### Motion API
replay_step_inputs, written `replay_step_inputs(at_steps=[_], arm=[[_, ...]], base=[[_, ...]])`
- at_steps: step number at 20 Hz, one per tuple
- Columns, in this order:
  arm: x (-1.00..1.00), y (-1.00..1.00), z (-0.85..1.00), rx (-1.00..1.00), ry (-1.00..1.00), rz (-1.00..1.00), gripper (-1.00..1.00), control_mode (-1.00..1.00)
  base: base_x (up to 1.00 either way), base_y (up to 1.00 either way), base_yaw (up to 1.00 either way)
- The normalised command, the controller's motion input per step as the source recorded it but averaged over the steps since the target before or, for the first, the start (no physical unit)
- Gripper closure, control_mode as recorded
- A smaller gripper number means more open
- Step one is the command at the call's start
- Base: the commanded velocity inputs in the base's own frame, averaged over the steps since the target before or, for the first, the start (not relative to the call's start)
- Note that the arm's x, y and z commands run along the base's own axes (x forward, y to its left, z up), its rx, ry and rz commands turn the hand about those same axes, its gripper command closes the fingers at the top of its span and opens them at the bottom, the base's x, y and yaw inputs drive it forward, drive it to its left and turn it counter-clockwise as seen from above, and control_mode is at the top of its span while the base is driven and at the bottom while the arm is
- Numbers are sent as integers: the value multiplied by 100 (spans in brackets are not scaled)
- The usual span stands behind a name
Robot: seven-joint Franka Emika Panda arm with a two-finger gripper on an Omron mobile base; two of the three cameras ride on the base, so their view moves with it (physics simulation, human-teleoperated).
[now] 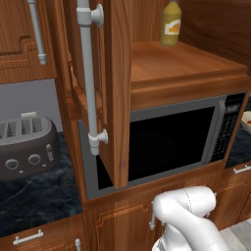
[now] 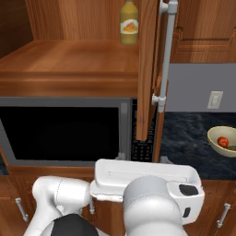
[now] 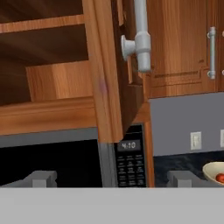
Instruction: Open the cabinet. Pick the kiwi and apple from the cabinet and place them into the bowl. Then close the cabinet.
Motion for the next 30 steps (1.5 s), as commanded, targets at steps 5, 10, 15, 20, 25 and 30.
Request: replay_step_inputs(at_steps=[5,10,15,20,25,30], arm=[[31,-22,0,0,-15,0,-100,-100],[31,-27,0,0,-12,0,-100,-100],[28,-33,0,0,-9,0,-100,-100],[27,-37,0,0,-7,0,-100,-100],[23,-37,0,0,-9,0,-100,-100],[11,-35,0,0,-10,4,-100,-100]], base=[[0,0,0],[0,0,0],[0,0,0],[0,0,0],[0,0,0],[0,0,0]])
